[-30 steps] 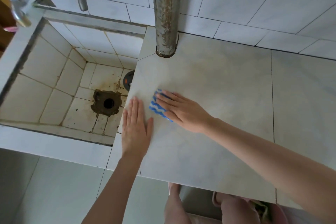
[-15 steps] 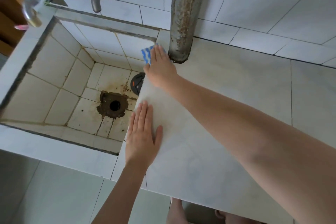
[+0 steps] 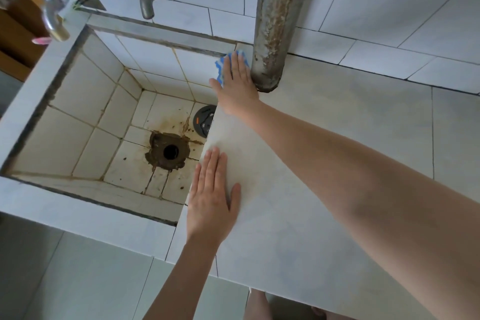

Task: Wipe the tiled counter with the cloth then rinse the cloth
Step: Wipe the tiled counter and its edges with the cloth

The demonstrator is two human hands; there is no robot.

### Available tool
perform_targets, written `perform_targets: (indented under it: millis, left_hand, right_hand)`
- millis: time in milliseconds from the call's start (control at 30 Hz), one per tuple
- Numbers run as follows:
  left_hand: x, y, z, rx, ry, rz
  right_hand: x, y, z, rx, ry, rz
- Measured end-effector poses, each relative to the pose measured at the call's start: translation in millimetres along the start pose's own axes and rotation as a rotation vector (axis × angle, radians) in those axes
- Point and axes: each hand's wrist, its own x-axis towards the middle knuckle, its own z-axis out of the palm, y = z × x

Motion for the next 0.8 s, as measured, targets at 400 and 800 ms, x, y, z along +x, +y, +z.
perform_targets:
  millis: [400, 800]
  left_hand:
    - [3.5, 2.9, -3.8, -0.096, 0.061, -0.023]
    - [39.1, 37.7, 11.1, -0.052, 0.063, -0.003]
  right_hand:
    - [-84.2, 85.8, -1.1, -0.236, 0.043, -0.3]
    - [-69.1, 130.0, -22.2, -0.108, 0.1, -0.039]
